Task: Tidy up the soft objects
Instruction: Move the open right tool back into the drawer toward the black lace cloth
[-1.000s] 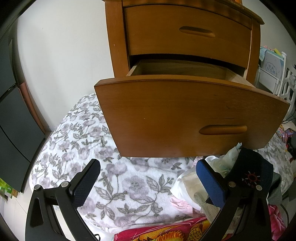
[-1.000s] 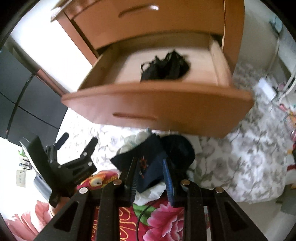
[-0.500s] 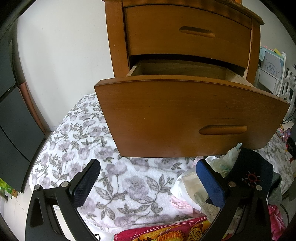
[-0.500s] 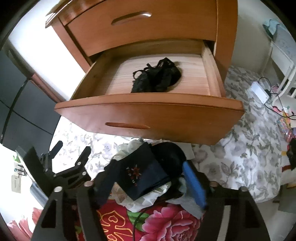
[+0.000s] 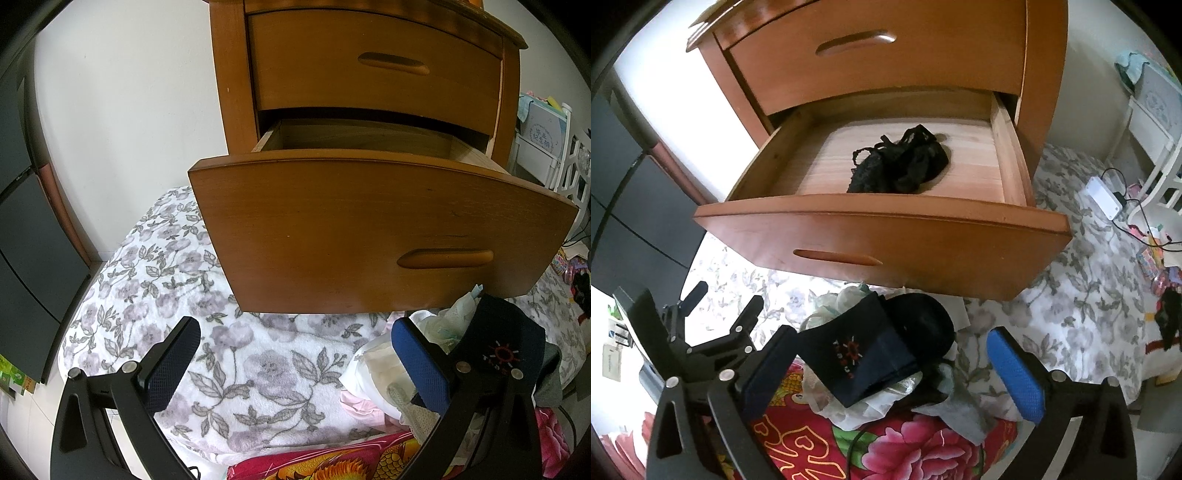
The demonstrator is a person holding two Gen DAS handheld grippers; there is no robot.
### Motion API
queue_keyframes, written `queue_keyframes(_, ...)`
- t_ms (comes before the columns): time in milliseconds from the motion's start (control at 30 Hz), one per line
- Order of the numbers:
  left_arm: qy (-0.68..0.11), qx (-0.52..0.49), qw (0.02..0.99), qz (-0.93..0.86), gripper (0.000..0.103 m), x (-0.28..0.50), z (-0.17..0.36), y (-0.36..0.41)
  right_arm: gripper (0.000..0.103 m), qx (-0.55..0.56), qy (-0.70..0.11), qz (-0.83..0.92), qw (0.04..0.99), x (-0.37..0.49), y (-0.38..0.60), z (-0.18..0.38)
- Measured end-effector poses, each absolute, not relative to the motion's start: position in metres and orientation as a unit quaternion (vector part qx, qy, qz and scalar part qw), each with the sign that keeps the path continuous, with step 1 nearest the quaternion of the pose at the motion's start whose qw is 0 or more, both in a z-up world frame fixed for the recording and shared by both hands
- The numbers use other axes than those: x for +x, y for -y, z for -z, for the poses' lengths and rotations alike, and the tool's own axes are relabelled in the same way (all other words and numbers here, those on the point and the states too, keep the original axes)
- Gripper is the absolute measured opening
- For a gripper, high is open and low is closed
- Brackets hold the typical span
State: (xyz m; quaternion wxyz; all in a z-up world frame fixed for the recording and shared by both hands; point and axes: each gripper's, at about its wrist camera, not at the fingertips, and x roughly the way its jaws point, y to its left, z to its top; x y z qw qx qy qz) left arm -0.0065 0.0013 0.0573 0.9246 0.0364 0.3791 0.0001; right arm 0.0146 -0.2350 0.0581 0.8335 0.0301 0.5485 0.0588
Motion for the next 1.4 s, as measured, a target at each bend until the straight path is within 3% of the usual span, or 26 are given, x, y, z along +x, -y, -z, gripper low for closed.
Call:
queue_keyframes(800,-0.381,0.030,0.924,0.002,0.103,-0.007,-0.059,-0.001,0.103,0.022,-0.520,-0.076,0.850,0.022,0.223,-0.075)
queue_keyframes(1200,-0.385,0.026,0.922,0.004,0.103,-0.005,-0.057,-0.001,0.103,-0.010,-0.459,-0.070,0.886,0.053,0.220,-0.130)
queue_keyframes(1400,-0.388,0.024,0.921,0.005,0.103,-0.004,-0.056,-0.003,0.103,-0.007,-0.469,-0.051,0.881,0.087,0.225,-0.133)
